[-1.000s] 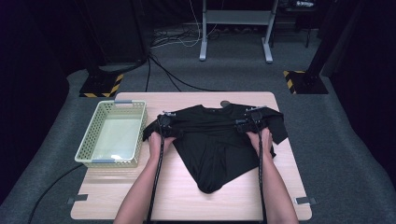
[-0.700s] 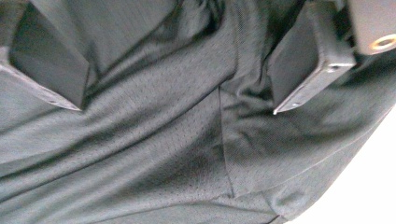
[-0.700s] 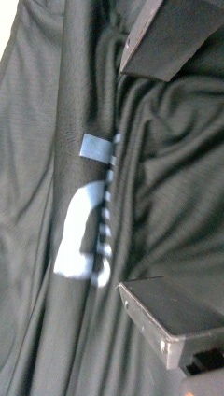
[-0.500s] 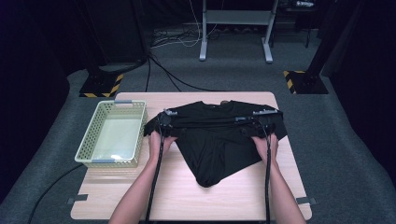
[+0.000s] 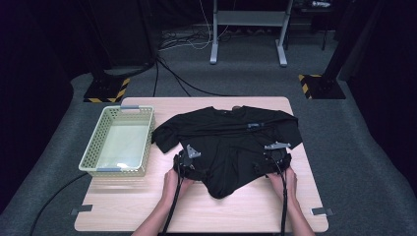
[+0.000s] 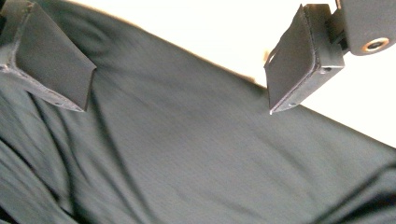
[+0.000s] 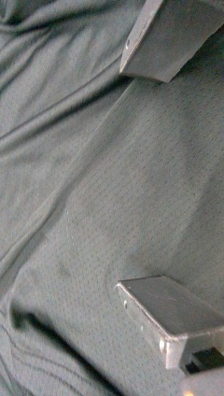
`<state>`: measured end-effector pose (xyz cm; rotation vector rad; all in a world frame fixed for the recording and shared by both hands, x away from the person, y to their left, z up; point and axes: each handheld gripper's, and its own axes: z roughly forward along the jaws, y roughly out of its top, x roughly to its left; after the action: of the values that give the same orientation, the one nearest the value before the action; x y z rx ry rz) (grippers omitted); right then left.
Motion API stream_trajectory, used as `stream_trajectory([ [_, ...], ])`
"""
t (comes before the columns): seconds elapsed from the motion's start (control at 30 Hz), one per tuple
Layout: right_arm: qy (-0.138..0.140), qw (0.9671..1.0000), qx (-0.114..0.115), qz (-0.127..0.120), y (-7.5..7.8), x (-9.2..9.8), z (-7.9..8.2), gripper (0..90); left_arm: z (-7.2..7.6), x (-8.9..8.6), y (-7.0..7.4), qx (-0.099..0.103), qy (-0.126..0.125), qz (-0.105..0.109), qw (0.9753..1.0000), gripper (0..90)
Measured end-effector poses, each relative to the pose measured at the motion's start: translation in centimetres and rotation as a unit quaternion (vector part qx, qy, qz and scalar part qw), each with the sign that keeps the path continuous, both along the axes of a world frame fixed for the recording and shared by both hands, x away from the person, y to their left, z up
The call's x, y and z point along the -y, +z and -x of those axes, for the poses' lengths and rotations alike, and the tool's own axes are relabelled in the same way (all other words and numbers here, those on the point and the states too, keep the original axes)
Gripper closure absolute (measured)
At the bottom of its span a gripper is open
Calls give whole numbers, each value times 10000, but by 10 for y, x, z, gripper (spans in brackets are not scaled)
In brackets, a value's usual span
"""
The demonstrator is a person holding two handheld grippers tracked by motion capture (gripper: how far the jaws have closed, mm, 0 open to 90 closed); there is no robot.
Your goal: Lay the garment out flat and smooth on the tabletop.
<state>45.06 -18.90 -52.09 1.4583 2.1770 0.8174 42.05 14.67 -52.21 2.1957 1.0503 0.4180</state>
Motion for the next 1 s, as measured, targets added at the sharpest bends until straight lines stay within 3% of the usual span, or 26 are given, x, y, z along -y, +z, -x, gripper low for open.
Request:
stream_trajectory([
  [0.13,19,10000,-26,13,0,12,-4,0,20,0,-2,35,-158,65,9998,78],
  [0.3,118,9999,45,18,0,21,-11,0,24,6,1,-37,-388,8,9992,80],
  [0.4,165,9998,68,56,5,17,-7,33,12,3,3,76,-130,162,9998,79],
  [0.43,204,9997,106,-46,9,14,-4,47,7,1,4,82,-53,214,9997,76],
  [0.57,439,9977,143,-492,31,-10,-1,174,-7,0,-1,22,135,227,9996,76],
  [0.6,439,9977,143,-492,31,-10,-1,174,-7,0,-1,22,135,227,9996,71],
  [0.7,579,9960,52,-680,37,-43,-12,289,-5,2,-3,91,169,182,9996,71],
  [0.77,544,9963,-21,-669,35,-58,-19,339,-2,1,-5,214,172,217,9994,70],
  [0.87,484,9967,-106,-640,28,-79,-33,403,-2,1,-5,218,168,223,9994,70],
  [1.0,272,9987,-183,-382,20,-92,-46,473,-2,1,-5,217,151,217,9994,71],
])
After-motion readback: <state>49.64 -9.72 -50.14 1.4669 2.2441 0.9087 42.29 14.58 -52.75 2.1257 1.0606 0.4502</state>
